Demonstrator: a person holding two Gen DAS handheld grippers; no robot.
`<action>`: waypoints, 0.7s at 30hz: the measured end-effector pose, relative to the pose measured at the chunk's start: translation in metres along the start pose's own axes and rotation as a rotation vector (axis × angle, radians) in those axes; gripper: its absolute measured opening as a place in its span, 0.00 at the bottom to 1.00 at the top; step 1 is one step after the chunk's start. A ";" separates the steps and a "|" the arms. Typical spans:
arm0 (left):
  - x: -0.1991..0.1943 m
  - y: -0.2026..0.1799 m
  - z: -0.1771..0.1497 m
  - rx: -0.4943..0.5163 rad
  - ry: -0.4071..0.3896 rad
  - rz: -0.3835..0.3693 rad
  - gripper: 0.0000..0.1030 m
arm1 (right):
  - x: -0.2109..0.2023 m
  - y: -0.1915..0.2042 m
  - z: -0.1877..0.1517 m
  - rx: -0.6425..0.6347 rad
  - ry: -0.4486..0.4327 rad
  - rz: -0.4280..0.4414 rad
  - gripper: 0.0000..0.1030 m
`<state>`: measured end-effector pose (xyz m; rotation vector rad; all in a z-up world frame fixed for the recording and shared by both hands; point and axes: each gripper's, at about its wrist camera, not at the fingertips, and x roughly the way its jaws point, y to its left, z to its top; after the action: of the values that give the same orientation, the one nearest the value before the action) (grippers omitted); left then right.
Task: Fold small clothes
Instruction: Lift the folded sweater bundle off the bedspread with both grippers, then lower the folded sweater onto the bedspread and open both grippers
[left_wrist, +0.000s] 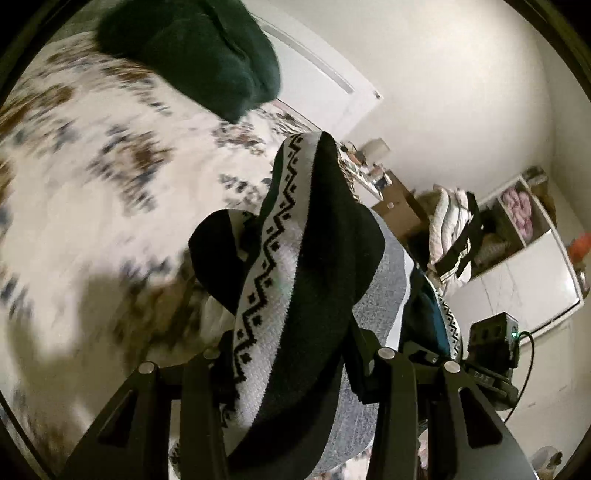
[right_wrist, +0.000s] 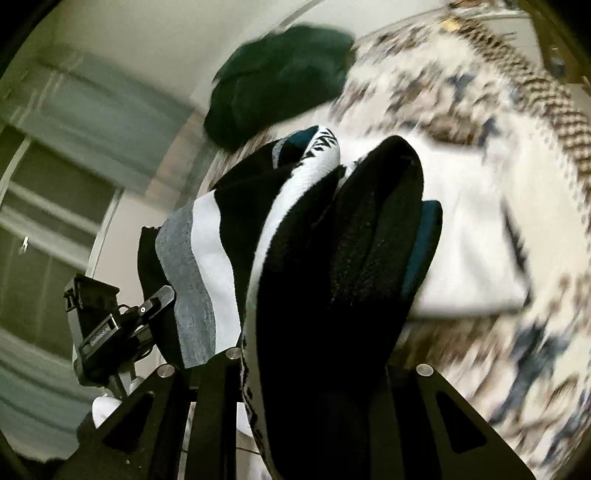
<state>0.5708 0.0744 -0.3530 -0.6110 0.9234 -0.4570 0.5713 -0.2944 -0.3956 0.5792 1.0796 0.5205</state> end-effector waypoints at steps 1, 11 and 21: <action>0.023 -0.001 0.016 0.011 0.020 0.007 0.37 | -0.002 -0.013 0.019 0.018 -0.022 -0.011 0.21; 0.157 0.019 0.056 0.114 0.203 0.205 0.51 | 0.076 -0.123 0.101 0.180 -0.007 -0.178 0.25; 0.118 -0.015 0.038 0.198 0.149 0.355 0.96 | 0.057 -0.108 0.086 0.099 -0.091 -0.572 0.98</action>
<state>0.6638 0.0031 -0.3960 -0.2266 1.0884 -0.2722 0.6839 -0.3528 -0.4748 0.3504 1.1281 -0.0578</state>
